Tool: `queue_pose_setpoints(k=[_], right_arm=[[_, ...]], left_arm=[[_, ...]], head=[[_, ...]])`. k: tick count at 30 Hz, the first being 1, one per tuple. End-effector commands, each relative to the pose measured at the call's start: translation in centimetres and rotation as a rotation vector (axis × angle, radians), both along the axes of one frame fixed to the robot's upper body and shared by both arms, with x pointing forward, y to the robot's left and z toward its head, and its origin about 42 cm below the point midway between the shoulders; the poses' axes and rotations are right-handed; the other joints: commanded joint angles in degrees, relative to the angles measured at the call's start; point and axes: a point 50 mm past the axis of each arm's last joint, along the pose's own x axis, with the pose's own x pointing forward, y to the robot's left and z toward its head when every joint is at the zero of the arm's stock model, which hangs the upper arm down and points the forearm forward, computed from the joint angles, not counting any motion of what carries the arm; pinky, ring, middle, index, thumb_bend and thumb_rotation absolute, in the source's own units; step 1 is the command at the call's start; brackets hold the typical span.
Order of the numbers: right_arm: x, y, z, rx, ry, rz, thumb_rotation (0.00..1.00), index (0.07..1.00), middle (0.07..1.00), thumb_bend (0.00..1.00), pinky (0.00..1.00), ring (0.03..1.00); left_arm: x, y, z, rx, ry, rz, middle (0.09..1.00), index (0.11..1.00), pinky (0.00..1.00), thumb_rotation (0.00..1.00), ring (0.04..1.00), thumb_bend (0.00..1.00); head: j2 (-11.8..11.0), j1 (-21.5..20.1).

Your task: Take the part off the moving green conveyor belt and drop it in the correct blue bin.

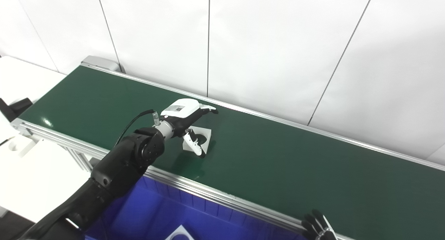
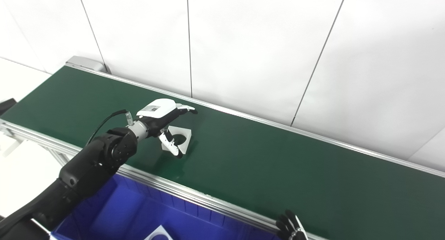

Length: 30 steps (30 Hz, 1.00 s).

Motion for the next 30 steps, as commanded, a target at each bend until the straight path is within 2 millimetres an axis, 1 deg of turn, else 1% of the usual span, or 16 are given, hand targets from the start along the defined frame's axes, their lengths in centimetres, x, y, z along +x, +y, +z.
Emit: queue_pose_setpoints(k=[1,9,11,18,22,25,27,30], right_arm=[[0.2,0.3,1.0,0.03,-0.077,0.013,0.23,0.934,0.898,0.6,0.87,0.884],[0.0,0.3,1.2,0.033,-0.079,0.012,0.24,0.934,0.899,0.6,0.87,0.888],[0.0,0.3,1.2,0.032,-0.081,0.013,0.25,0.931,0.894,0.61,0.86,0.883],[-0.1,0.3,1.2,0.034,-0.083,0.008,0.26,0.931,0.889,0.62,0.86,0.877],[-0.1,0.3,1.2,0.032,-0.082,0.009,0.27,0.933,0.895,0.62,0.86,0.881],[-0.1,0.3,1.2,0.028,-0.083,0.008,0.27,0.933,0.894,0.62,0.86,0.88],[-0.1,0.4,1.3,0.027,-0.084,0.008,0.26,0.934,0.894,0.62,0.86,0.881],[-0.1,0.4,1.3,0.029,-0.086,0.009,0.26,0.934,0.894,0.62,0.86,0.88]], left_arm=[[1.4,0.2,2.3,0.024,-0.074,0.001,0.909,0.868,0.92,0.15,0.936,0.89],[1.3,0.2,0.8,0.068,-0.046,0.003,0.907,0.871,0.9,0.18,0.933,0.9],[1.2,0.1,0.2,0.073,-0.035,0.003,0.899,0.853,0.89,0.16,0.911,0.9],[0.9,-0.4,-2.0,0.088,0.006,-0.008,0.872,0.848,0.87,0.18,0.888,0.91],[0.5,-0.8,-3.2,0.085,0.016,-0.017,0.871,0.844,0.85,0.15,0.874,0.91],[0.3,-1.3,-4.0,0.088,0.017,-0.021,0.853,0.843,0.83,0.15,0.859,0.9],[0.2,-1.6,-4.3,0.086,0.022,-0.018,0.83,0.826,0.83,0.13,0.845,0.88],[0.2,-2.0,-4.8,0.079,0.01,-0.019,0.787,0.757,0.81,0.1,0.812,0.83]], head=[[0.1,-0.1],[0.6,-0.3],[0.7,-0.4],[1.0,-0.6],[1.0,-0.7],[1.1,-0.9],[1.1,-0.9],[1.1,-0.9]])
